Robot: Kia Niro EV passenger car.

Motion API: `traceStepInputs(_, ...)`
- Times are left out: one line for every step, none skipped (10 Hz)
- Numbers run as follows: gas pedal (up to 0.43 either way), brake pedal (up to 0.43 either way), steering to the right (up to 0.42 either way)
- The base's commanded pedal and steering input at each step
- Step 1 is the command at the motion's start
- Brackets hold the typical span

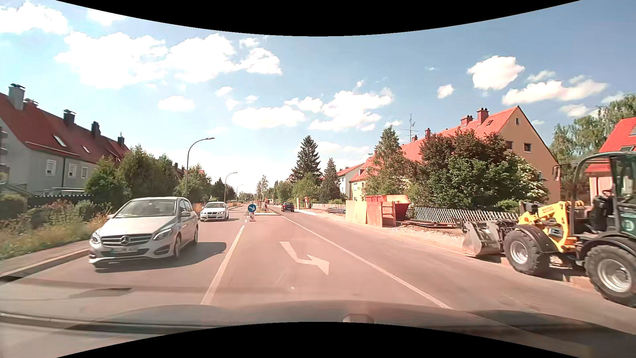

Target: Follow the waypoints while adhering to traffic rules and regulations

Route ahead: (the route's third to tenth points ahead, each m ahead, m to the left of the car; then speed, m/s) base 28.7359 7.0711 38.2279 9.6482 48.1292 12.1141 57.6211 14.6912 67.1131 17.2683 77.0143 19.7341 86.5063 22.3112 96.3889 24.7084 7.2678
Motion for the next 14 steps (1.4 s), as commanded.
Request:
traceStepInputs(0.157,0.0,0.005)
traceStepInputs(0.157,0.0,0.004)
traceStepInputs(0.157,0.0,0.001)
traceStepInputs(0.157,0.0,-0.001)
traceStepInputs(0.157,0.0,-0.004)
traceStepInputs(0.157,0.0,-0.008)
traceStepInputs(0.157,0.0,-0.015)
traceStepInputs(0.157,0.0,-0.02)
traceStepInputs(0.169,0.0,-0.025)
traceStepInputs(0.228,0.0,-0.031)
traceStepInputs(0.228,0.0,-0.034)
traceStepInputs(0.228,0.0,-0.036)
traceStepInputs(0.228,0.0,-0.039)
traceStepInputs(0.197,0.0,-0.044)
